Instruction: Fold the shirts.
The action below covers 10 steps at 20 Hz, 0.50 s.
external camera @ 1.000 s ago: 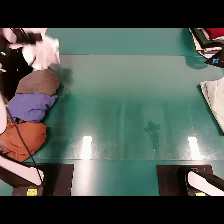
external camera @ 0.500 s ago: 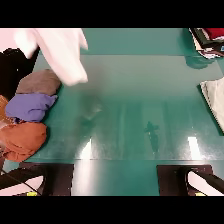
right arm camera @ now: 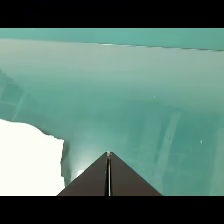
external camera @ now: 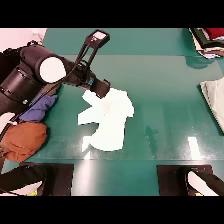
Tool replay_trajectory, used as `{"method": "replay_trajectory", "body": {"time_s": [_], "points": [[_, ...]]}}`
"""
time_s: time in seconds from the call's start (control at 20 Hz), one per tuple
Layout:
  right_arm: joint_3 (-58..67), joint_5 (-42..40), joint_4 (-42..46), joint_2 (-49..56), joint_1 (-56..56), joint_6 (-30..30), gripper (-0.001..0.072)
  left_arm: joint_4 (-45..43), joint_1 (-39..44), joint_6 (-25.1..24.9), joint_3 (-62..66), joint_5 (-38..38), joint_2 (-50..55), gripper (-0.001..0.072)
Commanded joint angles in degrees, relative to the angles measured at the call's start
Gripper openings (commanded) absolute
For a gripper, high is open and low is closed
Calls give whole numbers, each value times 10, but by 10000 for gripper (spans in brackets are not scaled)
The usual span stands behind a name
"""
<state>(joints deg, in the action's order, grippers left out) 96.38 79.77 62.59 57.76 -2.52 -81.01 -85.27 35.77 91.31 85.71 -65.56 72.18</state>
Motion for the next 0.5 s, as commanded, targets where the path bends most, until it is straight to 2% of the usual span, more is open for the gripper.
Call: {"method": "replay_trajectory", "body": {"time_s": [0.0, 0.15, 0.25, 0.45], "points": [[0, 45, 1, -10, 0, 1, 15, -16, -66, 4, -23, 21, 11, 626], [-42, 82, 0, -19, 0, 1, 15, 2, -158, 4, -24, 19, 57, 626], [-111, 80, 0, -42, 0, 1, 15, 49, -208, -8, -24, 19, 103, 626], [-278, 31, -9, -96, 0, 0, 18, 140, -253, -94, -24, 26, 196, 626]]}}
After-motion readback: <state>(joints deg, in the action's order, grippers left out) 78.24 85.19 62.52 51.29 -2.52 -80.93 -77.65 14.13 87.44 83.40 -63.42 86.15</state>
